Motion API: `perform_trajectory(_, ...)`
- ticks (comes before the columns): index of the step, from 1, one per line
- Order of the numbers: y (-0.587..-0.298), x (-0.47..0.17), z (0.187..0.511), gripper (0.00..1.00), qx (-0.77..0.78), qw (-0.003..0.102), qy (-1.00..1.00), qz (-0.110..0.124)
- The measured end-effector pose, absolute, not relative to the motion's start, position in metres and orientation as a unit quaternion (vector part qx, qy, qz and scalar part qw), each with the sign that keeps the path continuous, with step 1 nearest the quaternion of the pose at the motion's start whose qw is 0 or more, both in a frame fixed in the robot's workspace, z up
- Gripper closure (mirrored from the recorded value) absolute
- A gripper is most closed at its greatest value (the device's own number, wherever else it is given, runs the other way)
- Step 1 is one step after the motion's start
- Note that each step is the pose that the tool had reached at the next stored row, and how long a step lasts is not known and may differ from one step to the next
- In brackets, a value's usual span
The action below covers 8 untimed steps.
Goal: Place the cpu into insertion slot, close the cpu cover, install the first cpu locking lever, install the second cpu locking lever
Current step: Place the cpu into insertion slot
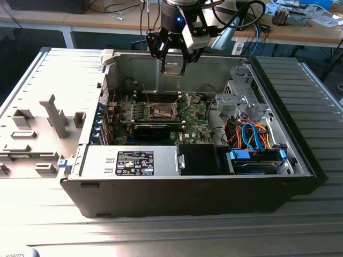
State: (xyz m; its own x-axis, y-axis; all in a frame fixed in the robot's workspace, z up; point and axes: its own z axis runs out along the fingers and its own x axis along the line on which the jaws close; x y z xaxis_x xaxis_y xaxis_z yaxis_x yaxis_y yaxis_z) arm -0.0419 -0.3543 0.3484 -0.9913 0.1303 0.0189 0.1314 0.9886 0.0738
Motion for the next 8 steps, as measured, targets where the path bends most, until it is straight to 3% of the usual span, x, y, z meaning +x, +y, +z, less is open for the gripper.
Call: perform_trajectory(8,-0.3543,-0.0418,0.3482,0.46,-0.077,0.007,-0.996,-0.037)
